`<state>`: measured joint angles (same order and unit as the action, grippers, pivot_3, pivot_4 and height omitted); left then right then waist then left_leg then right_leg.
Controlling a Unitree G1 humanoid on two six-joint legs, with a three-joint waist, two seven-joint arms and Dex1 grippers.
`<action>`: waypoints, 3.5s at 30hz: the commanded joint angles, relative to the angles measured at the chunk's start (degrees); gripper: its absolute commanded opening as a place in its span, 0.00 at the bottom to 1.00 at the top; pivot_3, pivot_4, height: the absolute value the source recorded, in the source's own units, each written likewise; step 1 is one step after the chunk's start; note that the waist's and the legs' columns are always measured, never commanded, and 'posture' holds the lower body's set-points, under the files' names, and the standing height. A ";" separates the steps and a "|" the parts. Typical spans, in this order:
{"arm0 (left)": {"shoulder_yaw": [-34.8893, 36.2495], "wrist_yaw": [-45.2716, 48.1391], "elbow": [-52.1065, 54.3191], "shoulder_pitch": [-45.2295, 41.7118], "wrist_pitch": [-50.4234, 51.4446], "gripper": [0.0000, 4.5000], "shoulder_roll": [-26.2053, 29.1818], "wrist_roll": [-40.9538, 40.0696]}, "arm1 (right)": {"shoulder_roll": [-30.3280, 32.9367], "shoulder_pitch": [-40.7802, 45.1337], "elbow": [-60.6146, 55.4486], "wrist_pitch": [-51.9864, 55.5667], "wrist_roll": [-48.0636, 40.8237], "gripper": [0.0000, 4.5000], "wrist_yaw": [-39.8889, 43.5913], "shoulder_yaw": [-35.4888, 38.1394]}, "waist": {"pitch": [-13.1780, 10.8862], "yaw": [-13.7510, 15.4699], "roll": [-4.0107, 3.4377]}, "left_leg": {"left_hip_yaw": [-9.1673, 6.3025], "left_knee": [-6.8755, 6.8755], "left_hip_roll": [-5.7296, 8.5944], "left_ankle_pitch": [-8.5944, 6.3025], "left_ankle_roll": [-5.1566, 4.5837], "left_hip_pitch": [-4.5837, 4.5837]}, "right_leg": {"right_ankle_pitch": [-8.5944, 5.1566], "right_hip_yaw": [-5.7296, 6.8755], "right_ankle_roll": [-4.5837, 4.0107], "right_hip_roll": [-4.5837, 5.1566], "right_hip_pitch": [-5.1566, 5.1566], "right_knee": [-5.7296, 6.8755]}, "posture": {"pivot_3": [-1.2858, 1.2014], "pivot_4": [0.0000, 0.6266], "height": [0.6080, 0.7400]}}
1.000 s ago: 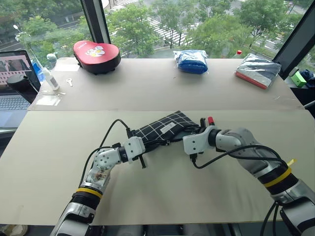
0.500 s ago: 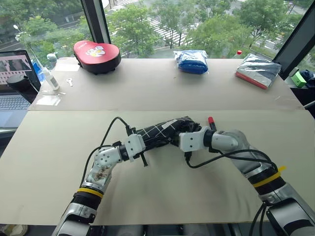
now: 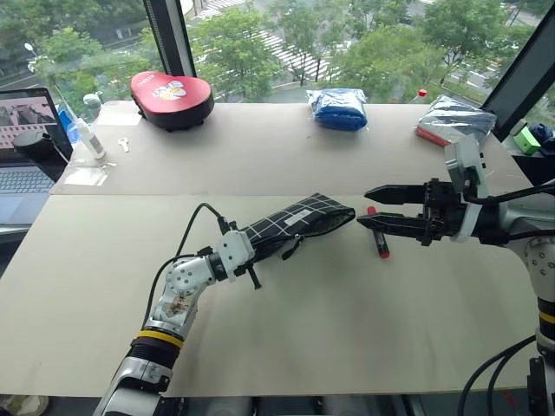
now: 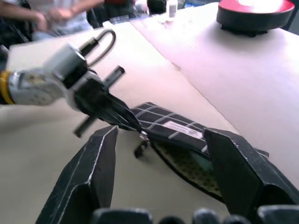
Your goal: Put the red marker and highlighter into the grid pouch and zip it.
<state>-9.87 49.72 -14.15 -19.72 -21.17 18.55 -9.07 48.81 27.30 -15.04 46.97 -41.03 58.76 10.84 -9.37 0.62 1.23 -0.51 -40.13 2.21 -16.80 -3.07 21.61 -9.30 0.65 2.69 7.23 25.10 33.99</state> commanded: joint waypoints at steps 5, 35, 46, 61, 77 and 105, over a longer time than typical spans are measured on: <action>0.52 -0.26 2.07 -0.71 -0.10 0.00 -0.26 -0.67 | -5.91 2.86 8.92 1.40 15.23 0.72 -23.76 -3.66 | 0.00 -0.01 -0.01 | 0.10 -0.03 0.03 0.05 0.08 -0.03 | 0.01 -0.08 -0.02 0.01 0.06 0.04 | 0.52 0.24 1.00; 0.63 -1.46 2.60 -0.45 0.29 0.00 -0.75 -0.54 | -14.70 -1.98 12.38 10.84 27.25 0.67 -37.75 -10.99 | 0.03 0.01 -0.03 | 0.06 -0.05 0.09 0.04 0.04 -0.02 | 0.05 0.03 0.01 0.01 -0.06 0.04 | 0.52 0.24 1.00; 0.41 -1.50 2.56 -0.94 0.10 0.00 -0.85 -0.50 | -14.92 -3.02 9.31 11.44 27.41 0.11 -37.76 -9.85 | 0.03 0.13 -0.03 | 0.02 -0.08 0.10 0.04 0.04 -0.06 | 0.05 0.04 0.02 0.01 -0.12 0.03 | 0.52 0.24 1.00; 0.26 -0.32 1.51 -1.76 -0.22 0.00 -0.92 -0.71 | 5.28 -4.28 -0.70 -32.16 32.41 0.11 -13.67 -9.46 | 0.00 -0.09 -0.09 | 0.07 -0.05 0.01 0.02 0.02 -0.01 | 0.04 0.07 0.07 -0.23 -0.06 0.00 | 0.52 0.24 1.00; 0.38 0.54 1.27 -1.66 -0.70 0.00 -1.02 -0.70 | 6.61 -6.82 5.05 -50.70 46.74 0.11 -9.44 -16.91 | -0.03 -0.02 -0.07 | 0.27 -0.23 0.00 0.00 -0.01 -0.11 | 0.04 -0.17 0.07 -0.07 -0.06 -0.03 | 0.52 0.24 1.00; 0.80 -0.16 2.48 -1.92 0.48 0.00 -0.67 -0.61 | -13.49 10.85 20.43 -64.79 59.47 0.63 -10.65 -32.18 | -0.02 -0.30 -0.08 | 0.24 -0.22 0.06 0.07 0.10 -0.09 | 0.05 -0.14 0.06 -0.11 -0.02 0.01 | 0.52 0.24 1.00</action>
<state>-9.85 50.24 -13.77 -20.99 -20.82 17.97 -9.07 35.49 36.46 4.92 -16.56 17.88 50.24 -23.05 -9.39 0.32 1.14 -0.27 -40.34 2.26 -16.73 -2.98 21.52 -9.24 0.52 2.75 7.12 25.08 34.01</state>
